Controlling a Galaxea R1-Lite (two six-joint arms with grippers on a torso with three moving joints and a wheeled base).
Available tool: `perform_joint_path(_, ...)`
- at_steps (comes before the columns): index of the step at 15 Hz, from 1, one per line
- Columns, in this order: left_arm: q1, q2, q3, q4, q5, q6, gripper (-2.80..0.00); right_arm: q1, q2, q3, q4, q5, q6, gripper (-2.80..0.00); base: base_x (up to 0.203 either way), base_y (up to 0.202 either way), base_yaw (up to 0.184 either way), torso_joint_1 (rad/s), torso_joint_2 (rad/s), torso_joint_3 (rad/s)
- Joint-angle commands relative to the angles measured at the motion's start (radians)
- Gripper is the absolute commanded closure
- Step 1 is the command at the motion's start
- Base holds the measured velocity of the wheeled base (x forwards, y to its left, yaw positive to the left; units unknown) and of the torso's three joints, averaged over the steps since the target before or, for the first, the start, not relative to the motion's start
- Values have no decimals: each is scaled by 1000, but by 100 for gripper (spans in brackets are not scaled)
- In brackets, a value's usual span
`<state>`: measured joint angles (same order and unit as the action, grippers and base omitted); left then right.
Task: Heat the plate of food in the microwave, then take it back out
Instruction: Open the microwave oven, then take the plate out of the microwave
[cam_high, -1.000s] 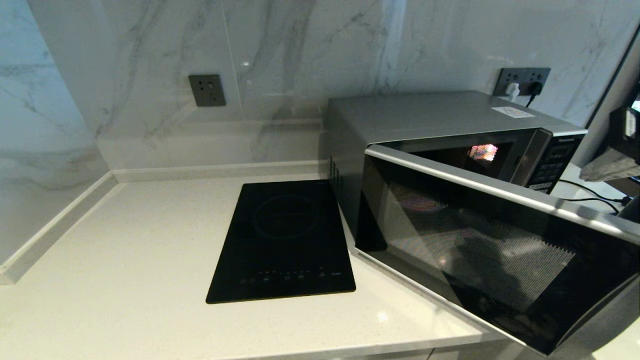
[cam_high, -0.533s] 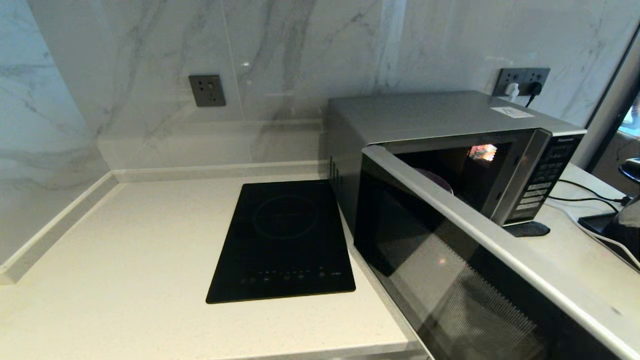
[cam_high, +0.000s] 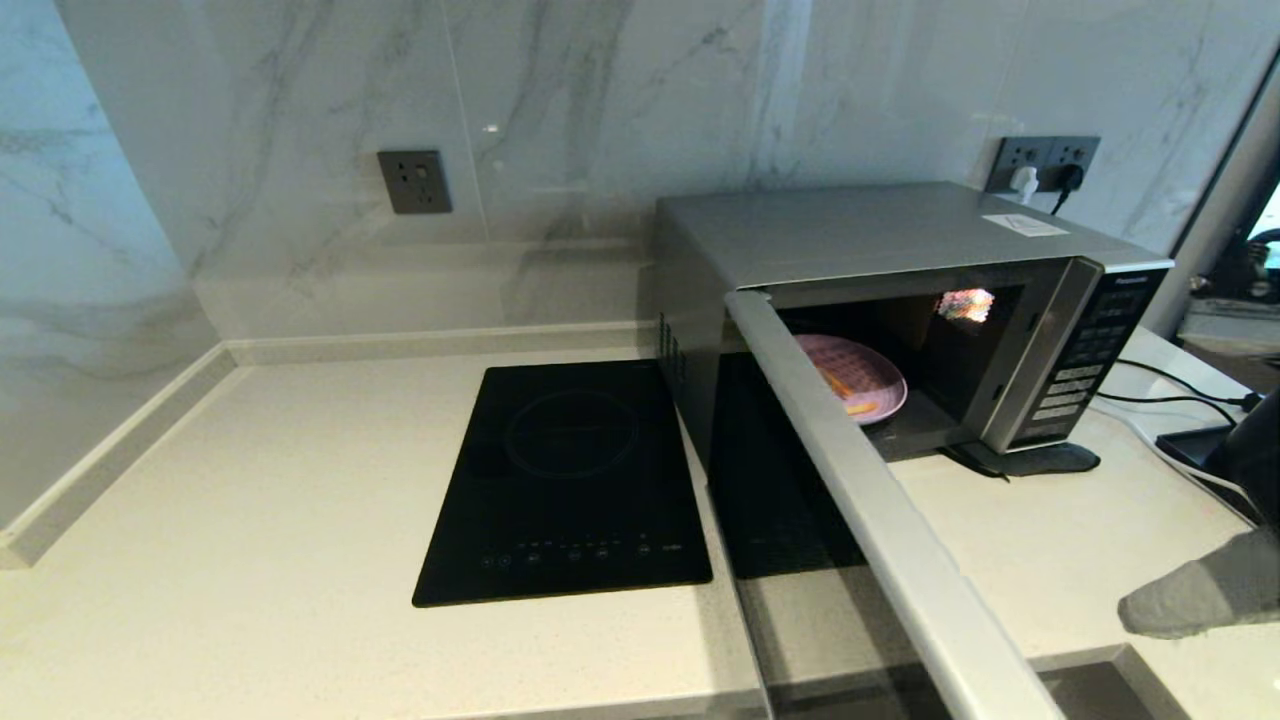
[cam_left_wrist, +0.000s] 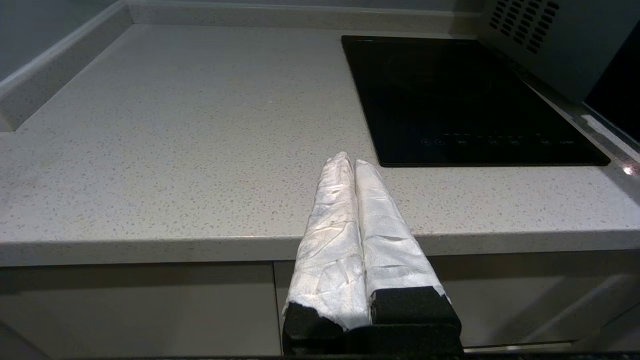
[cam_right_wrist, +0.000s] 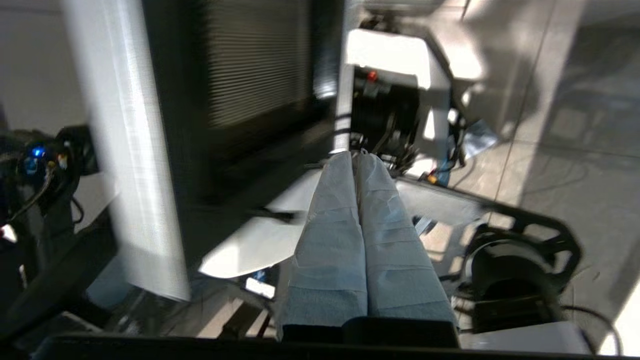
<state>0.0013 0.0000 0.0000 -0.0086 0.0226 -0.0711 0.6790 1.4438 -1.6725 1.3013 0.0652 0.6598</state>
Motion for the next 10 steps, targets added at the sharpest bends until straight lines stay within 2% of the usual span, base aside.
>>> perform_joint_path(1, 0, 2, 0, -1, 0, -1, 0, 53, 34, -7, 9, -15, 31, 0, 0, 0, 0, 0, 0, 0)
perform_joint_path(10, 0, 2, 0, -1, 0, -1, 0, 56, 36, -7, 10, -15, 35, 0, 0, 0, 0, 0, 0, 0)
